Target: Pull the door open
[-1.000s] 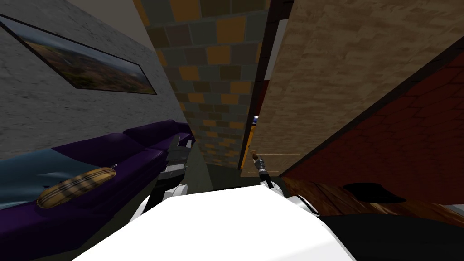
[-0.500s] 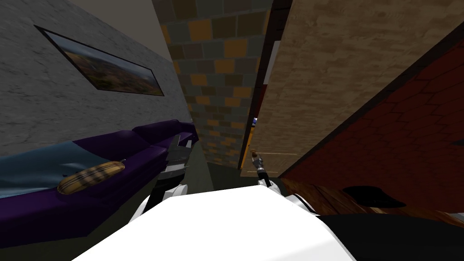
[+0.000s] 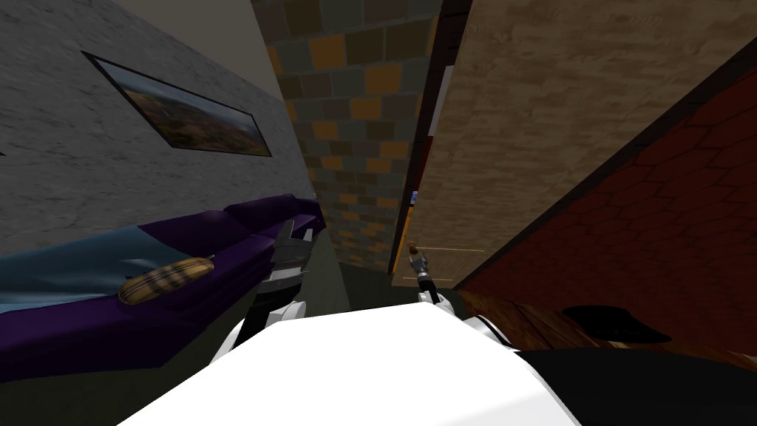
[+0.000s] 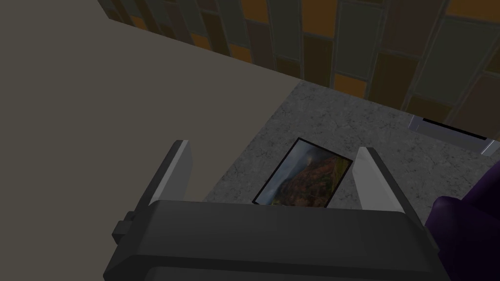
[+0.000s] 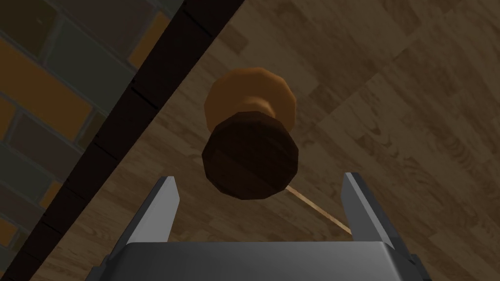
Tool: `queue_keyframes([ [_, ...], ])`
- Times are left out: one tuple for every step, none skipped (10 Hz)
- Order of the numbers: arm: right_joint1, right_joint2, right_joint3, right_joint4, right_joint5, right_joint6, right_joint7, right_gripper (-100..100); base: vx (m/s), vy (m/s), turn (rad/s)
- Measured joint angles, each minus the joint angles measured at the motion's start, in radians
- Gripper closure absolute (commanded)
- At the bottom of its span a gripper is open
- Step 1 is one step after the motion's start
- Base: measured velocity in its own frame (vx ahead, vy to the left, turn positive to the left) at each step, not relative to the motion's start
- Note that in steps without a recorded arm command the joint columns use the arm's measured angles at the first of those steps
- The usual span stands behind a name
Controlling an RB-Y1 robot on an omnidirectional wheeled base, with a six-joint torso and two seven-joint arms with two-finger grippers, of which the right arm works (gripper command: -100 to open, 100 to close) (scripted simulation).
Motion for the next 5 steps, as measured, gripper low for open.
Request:
queue_keyframes([
  [-0.004, 0.007, 0.002, 0.0, -0.012, 0.002, -0.029, -100, -0.074, -0.016, 0.023],
  [-0.004, 0.01, 0.003, -0.007, -0.018, 0.007, -0.05, -100, -0.064, -0.021, 0.033],
  [-0.003, 0.014, 0.005, -0.017, -0.027, 0.015, -0.076, -100, -0.083, -0.028, 0.067],
  [0.001, 0.019, 0.007, -0.034, -0.04, 0.025, -0.103, -100, -0.065, -0.022, 0.022],
  [-0.005, 0.022, 0.008, -0.026, -0.045, 0.026, -0.127, -100, -0.059, -0.013, 0.038],
])
